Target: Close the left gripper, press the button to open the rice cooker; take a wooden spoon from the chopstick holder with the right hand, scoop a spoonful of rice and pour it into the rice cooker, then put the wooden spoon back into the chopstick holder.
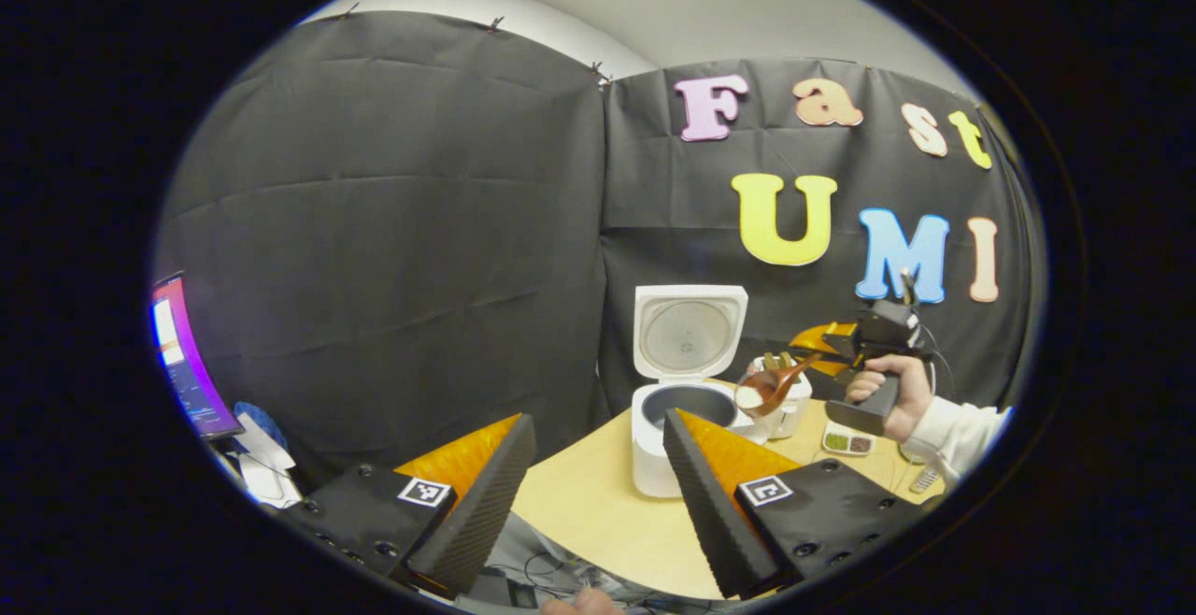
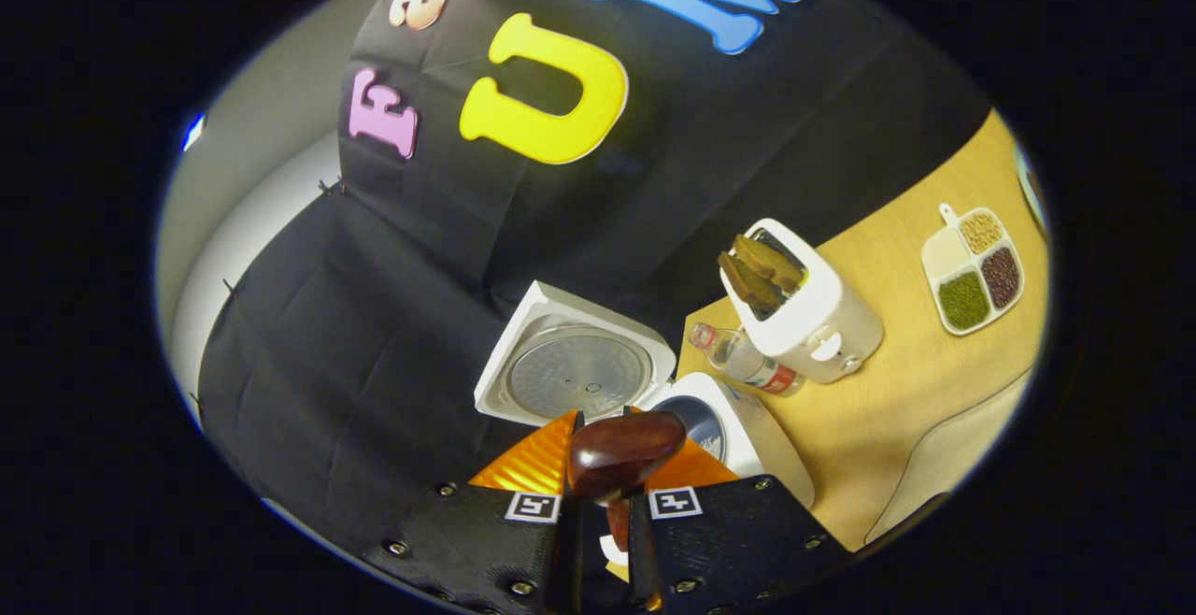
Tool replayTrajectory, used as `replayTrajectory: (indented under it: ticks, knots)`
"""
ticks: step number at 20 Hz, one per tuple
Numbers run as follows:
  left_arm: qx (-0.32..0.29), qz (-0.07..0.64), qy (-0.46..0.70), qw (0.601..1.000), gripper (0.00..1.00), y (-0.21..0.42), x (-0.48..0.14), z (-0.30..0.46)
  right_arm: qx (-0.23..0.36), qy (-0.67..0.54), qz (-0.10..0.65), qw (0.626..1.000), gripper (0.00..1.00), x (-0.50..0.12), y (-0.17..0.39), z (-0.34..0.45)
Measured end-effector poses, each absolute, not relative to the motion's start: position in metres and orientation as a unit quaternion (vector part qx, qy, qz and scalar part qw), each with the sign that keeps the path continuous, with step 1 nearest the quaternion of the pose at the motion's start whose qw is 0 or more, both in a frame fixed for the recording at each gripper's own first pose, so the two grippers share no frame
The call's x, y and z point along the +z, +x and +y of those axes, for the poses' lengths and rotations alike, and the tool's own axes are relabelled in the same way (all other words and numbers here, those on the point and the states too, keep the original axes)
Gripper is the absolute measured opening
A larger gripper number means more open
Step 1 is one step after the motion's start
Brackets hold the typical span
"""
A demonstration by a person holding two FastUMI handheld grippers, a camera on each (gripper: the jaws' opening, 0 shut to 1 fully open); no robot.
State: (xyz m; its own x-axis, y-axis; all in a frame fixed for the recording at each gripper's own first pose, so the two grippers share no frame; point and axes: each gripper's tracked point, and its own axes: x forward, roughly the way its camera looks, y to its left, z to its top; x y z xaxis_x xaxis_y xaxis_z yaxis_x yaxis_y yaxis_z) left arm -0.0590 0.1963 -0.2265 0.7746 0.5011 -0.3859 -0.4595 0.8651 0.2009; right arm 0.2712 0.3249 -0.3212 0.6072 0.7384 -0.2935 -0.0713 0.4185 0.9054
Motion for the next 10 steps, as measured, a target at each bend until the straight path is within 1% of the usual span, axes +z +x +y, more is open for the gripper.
replayTrajectory:
  ticks: [2,5,7,8,9,10]
  knots:
    - [0.260,0.222,0.046,0.939,0.94,-0.060,-0.231,0.201,0.274,0.434,0.360,0.779,0.20,-0.332,0.280,0.350]
    - [0.274,0.224,0.045,0.934,0.94,-0.060,-0.233,0.214,0.289,0.347,0.363,0.815,0.20,-0.363,0.288,0.387]
    - [0.284,0.228,0.041,0.930,0.93,-0.061,-0.238,0.223,0.310,0.293,0.368,0.826,0.20,-0.381,0.285,0.409]
    - [0.289,0.229,0.040,0.929,0.96,-0.067,-0.241,0.227,0.319,0.269,0.367,0.832,0.20,-0.386,0.286,0.419]
    - [0.293,0.228,0.038,0.928,0.94,-0.070,-0.242,0.231,0.326,0.243,0.361,0.839,0.20,-0.389,0.287,0.426]
    - [0.297,0.229,0.036,0.926,0.96,-0.074,-0.244,0.232,0.331,0.212,0.355,0.848,0.20,-0.394,0.287,0.429]
